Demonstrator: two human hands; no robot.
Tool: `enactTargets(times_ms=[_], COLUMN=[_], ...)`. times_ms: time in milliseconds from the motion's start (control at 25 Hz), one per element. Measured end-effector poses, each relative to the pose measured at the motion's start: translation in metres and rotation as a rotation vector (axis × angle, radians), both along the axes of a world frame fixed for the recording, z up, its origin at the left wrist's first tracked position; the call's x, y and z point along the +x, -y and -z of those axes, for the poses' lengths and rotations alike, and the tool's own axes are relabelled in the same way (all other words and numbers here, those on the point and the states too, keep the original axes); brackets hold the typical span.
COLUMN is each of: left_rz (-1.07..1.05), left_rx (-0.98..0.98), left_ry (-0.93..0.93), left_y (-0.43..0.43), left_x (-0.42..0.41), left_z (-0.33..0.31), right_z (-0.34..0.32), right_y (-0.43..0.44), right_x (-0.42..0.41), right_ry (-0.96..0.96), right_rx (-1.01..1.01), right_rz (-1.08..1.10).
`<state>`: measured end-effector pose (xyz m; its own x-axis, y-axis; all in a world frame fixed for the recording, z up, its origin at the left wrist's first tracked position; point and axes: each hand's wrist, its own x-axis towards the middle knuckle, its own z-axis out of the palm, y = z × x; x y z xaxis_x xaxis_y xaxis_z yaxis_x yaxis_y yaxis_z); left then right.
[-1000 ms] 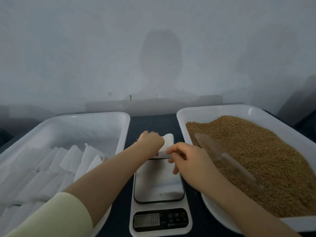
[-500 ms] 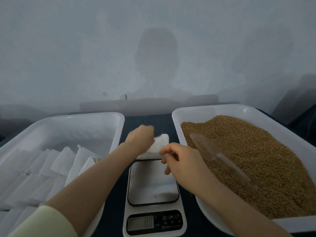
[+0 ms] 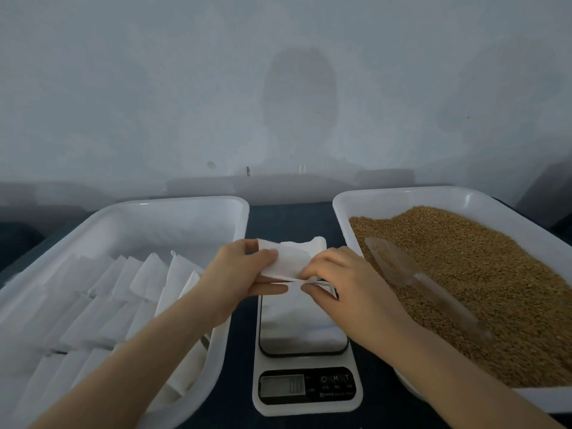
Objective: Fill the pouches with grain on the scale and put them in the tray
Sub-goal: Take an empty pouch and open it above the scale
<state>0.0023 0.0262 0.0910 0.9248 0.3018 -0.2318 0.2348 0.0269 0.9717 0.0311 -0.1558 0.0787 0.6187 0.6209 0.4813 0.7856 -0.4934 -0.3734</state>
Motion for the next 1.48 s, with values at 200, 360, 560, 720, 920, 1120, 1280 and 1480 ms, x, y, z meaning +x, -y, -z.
enactTargets(times_ms=[200,360,560,720,920,1120,1280,1480], left_rz=[0.047,-0.001,0.238,0.289,0.251,0.210,0.251,0.231], left_rx=[0.023,0.009,0.260,0.433,0.430,0.434,0.471,0.520], left_ry=[-0.014,0.024,0.101,0.145,0.154,0.165,0.185,0.232], left_y=[0.008,0.007,0.011,0.017,0.016,0.016,0.017,0.021], left_x=[-0.003,-0.003,-0.008,-0.008,-0.008,-0.009,-0.012,-0.015], left_z=[-0.003,-0.003,0.001,0.004,0.004,0.005,0.005,0.005], right_z=[0.002,0.002,0.001,0.001,0.000,-0.002,-0.004,0.001], right_y=[-0.002,-0.001,0.000,-0.003,-0.005,-0.003,-0.001,-0.003], right_x=[-0.003,-0.002,-0.001,-0.002,-0.003,0.001,-0.004,-0.001], right_ry=[-0.059,0.019,-0.001,-0.087,-0.256,-0.418,-0.116,-0.044], right_rx=[0.102,0.209,0.274,0.263,0.260,0.329,0.225,0.035], right_rz=[-0.017,0.063,0.162,0.173,0.132,0.181,0.179,0.138])
